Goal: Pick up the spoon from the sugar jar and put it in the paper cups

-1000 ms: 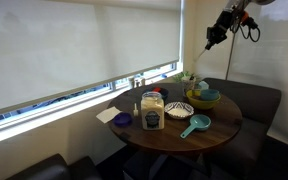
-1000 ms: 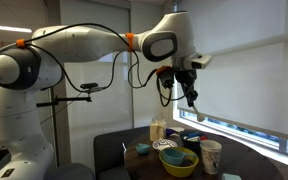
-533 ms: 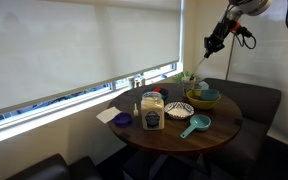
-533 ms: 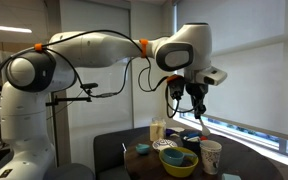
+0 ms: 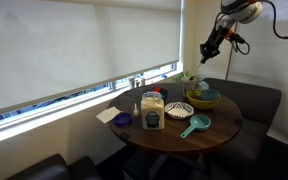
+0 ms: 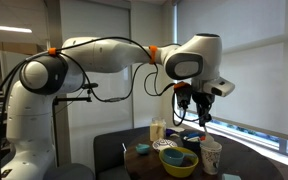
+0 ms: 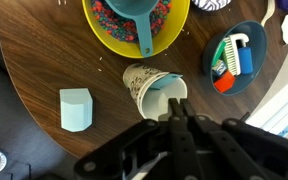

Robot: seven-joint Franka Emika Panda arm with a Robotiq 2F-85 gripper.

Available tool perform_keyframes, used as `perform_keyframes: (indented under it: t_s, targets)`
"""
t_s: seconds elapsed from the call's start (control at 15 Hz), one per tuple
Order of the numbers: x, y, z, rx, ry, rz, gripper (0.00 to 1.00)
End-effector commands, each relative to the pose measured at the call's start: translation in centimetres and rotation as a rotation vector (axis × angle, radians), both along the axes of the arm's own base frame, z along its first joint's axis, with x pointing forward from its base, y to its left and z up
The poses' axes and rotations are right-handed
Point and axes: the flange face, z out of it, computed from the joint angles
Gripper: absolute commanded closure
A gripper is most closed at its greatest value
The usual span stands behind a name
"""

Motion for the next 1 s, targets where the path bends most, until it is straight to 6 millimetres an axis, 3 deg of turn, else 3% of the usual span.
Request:
perform_keyframes:
  t_s: [0.0,0.07,0.2,0.47,0.6,0.73,0.8,0.87,0.93]
  targets:
    - [1.5,-0.5,-0.1,0.023,-0.045,-0.013,0.99]
    - [1.7,-0.5,-0.1,0.024,-0.052,-0.015,0.71]
    - [2.0,-0.6,0.0,0.035,-0.058,-0.022,0.64]
    - [1.7,-0.2,1.3,0.029,-0.092,-0.022,0.35]
    - [1.0,1.0,3.6,-0.005,-0.136,0.023,0.22]
    - [-0.8,4.4,6.3,-0.073,-0.145,0.160,0.08]
    - [1.1,1.6,3.7,-0.033,-0.127,0.076,0.00]
    - [0.8,2.3,4.7,-0.037,-0.140,0.089,0.19]
    - [0.7,2.5,5.1,-0.037,-0.144,0.089,0.12]
